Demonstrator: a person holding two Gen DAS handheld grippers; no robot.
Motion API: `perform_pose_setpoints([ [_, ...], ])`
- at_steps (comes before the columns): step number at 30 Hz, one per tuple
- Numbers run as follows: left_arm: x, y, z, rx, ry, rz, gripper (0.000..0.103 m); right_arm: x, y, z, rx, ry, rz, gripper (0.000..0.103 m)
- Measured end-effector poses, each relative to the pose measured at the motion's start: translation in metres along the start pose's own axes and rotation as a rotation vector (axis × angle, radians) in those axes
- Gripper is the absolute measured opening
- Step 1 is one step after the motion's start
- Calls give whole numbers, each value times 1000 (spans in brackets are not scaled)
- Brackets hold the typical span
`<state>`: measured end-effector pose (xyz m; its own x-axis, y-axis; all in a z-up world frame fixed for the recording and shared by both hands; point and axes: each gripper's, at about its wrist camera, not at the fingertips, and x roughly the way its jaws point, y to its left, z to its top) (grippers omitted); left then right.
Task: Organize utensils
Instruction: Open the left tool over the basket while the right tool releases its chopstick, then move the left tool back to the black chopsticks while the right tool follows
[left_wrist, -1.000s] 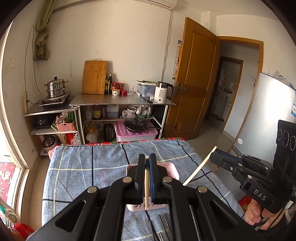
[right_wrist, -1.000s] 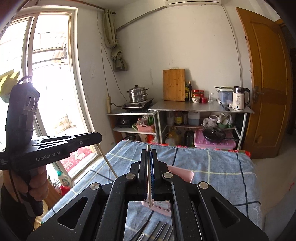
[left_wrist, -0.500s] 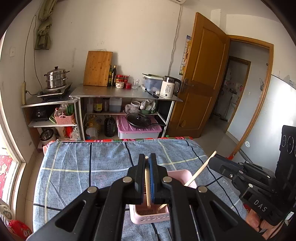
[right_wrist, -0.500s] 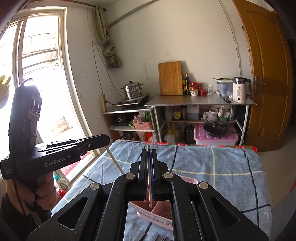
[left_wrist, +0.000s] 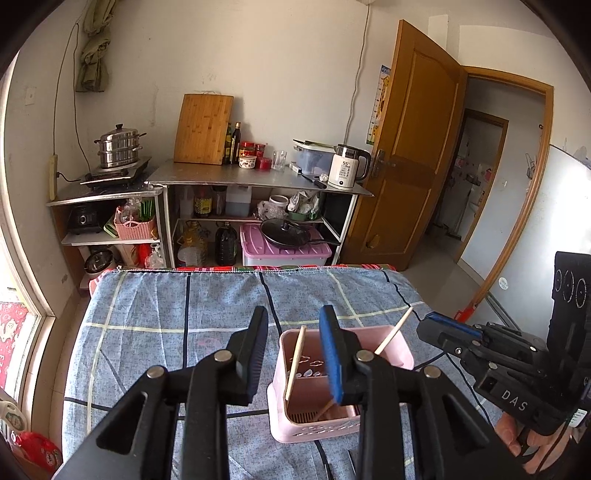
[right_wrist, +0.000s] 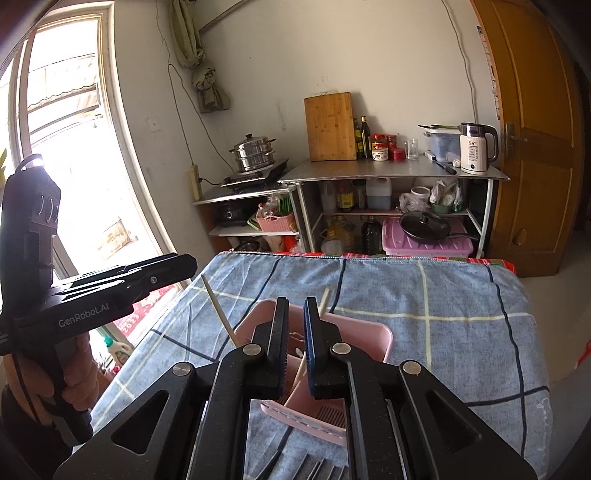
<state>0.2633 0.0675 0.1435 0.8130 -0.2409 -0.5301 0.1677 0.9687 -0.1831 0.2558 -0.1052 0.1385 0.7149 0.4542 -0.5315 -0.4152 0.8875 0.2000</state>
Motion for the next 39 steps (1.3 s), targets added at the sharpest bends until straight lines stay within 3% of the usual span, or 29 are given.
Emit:
perform_pose_setpoints([
  [7,-37,0,-12,-5,-71,20,31,-39,1,-3,-17,-63,-10,14],
  [15,-84,-7,-65,14,-129,38,33,-97,2,-45,-33,-120,-37,15],
  [26,-115,-34,-163,20,-107,10,38,-134,5,-136,-21,-74,-63,15],
  [39,-113,-45,-210,18,-40,2,40,-137,5,-189,3,2,-76,15],
])
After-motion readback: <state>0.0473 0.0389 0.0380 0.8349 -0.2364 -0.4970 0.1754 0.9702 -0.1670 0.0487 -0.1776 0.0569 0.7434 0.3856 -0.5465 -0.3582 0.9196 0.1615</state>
